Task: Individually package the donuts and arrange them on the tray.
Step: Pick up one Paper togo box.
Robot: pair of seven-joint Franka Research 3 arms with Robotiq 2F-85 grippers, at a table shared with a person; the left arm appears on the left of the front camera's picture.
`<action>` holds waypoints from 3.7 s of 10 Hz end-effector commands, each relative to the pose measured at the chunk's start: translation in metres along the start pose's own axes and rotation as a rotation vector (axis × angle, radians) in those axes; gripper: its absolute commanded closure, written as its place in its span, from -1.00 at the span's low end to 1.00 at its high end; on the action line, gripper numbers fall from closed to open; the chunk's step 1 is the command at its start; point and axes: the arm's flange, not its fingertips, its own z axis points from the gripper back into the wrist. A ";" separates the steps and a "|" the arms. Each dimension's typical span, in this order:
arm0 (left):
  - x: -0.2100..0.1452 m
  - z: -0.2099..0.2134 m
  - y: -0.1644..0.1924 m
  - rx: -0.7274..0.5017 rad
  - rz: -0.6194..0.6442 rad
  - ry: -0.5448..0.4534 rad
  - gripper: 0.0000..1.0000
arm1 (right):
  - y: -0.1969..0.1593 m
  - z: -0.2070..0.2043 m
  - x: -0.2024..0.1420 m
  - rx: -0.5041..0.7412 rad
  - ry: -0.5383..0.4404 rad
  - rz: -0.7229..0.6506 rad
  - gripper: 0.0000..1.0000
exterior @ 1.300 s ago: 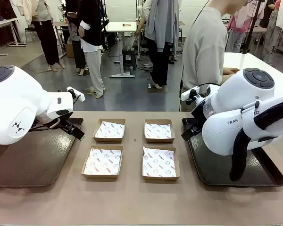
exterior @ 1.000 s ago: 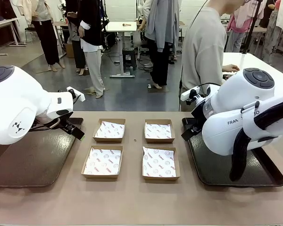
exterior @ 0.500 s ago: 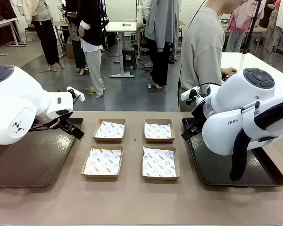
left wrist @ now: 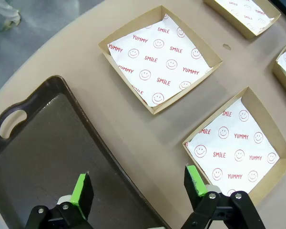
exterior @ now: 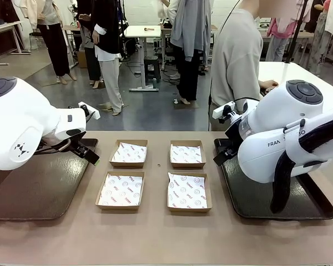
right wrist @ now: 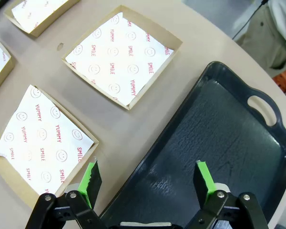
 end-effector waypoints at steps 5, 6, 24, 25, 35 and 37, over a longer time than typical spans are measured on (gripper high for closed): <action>-0.073 0.062 -0.009 -0.022 -0.041 0.060 -1.00 | 0.004 0.050 -0.062 -0.027 0.122 0.032 -1.00; -0.092 0.078 -0.011 -0.043 -0.042 0.075 -1.00 | 0.005 0.065 -0.082 -0.018 0.173 0.028 -1.00; -0.082 0.132 0.122 -1.107 0.671 -0.061 -1.00 | -0.169 0.156 -0.149 0.880 -0.135 -0.823 -1.00; -0.097 0.132 0.130 -1.124 0.722 -0.072 -1.00 | -0.179 0.159 -0.168 0.918 -0.191 -0.867 -1.00; -0.207 0.144 0.187 -1.057 0.980 -0.072 -1.00 | -0.226 0.175 -0.277 0.941 -0.214 -0.948 -1.00; -0.206 0.145 0.186 -1.024 0.952 -0.051 -1.00 | -0.220 0.176 -0.270 0.928 -0.185 -0.907 -1.00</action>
